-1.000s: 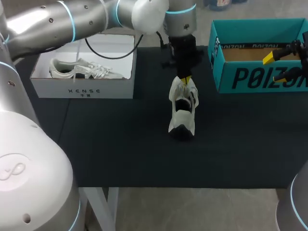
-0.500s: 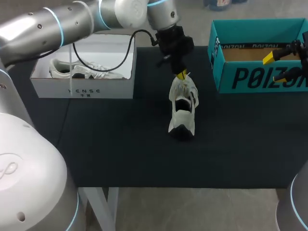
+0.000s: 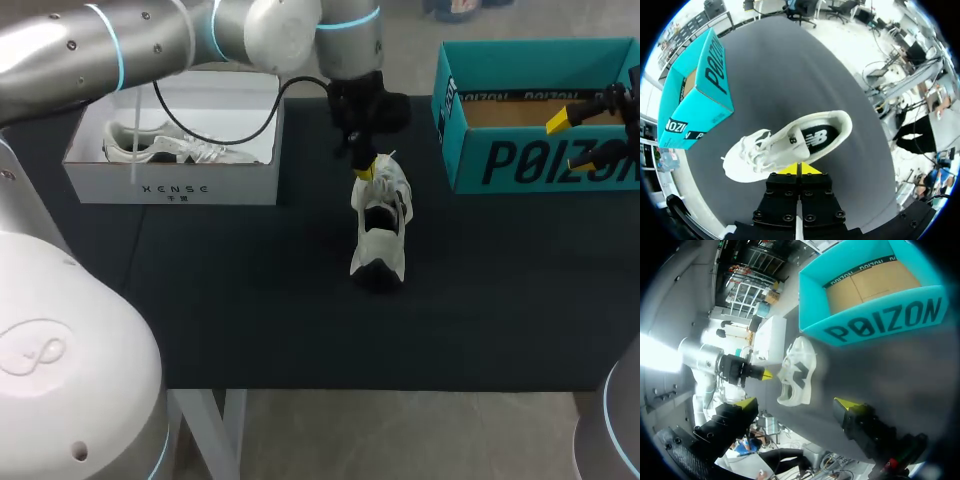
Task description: Take the shoe out of the shoebox, open the shoe tongue, remove and reinsert the insole, then place the shoe into the shoebox
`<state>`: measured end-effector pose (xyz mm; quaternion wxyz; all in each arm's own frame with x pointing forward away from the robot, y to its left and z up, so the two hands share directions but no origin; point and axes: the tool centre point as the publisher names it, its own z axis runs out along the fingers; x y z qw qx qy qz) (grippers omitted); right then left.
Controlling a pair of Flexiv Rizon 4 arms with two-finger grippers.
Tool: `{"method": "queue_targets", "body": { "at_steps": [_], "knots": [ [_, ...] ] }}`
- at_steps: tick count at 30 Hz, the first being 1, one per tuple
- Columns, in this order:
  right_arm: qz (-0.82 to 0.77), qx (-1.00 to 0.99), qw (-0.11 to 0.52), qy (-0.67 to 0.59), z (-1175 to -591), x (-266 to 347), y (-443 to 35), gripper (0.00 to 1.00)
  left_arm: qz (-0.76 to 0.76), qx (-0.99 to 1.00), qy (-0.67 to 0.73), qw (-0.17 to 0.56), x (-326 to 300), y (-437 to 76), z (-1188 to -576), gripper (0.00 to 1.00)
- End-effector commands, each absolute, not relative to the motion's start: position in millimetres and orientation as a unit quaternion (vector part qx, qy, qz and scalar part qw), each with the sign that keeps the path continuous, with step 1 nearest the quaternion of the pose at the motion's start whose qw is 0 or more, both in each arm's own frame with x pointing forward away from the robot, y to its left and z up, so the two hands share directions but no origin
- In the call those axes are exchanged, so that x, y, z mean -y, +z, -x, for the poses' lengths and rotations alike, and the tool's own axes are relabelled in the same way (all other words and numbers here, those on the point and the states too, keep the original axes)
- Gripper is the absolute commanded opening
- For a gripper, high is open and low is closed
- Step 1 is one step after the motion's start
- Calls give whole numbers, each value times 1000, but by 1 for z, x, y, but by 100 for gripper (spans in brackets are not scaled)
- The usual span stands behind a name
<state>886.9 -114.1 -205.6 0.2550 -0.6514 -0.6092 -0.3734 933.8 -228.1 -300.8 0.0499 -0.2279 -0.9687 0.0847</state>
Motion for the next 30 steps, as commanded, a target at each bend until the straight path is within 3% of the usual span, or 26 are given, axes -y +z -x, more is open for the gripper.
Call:
{"method": "queue_targets", "body": {
  "at_steps": [1, 7, 10, 16, 21, 23, 24, 26, 30],
  "knots": [
    [652, 609, 255, -372, -887, 114, -206, 100, 220, 975, 26, 20, 229, -293, -923, 0],
    [652, 609, 255, -372, -887, 114, -206, 100, 220, 975, 26, 20, 229, -293, -923, 0],
    [652, 609, 255, -372, -887, 114, -206, 100, 112, 989, 98, 26, 236, -297, -921, 0],
    [652, 609, 255, -372, -887, 114, -206, 100, -108, 990, 60, 69, 248, -301, -902, 0],
    [652, 609, 255, -372, -887, 114, -206, 100, -111, 986, 102, 78, 245, -290, -886, 0],
    [652, 609, 255, -372, -887, 114, -206, 100, -100, 986, 98, 95, 247, -287, -878, 49],
    [652, 609, 255, -372, -887, 114, -206, 100, -91, 988, 82, 96, 249, -286, -874, 66],
    [652, 609, 255, -372, -887, 114, -206, 100, -87, 987, 84, 107, 250, -286, -866, 72],
    [652, 609, 255, -372, -887, 114, -206, 100, -70, 991, 67, 90, 254, -290, -850, 73]
  ]
}}
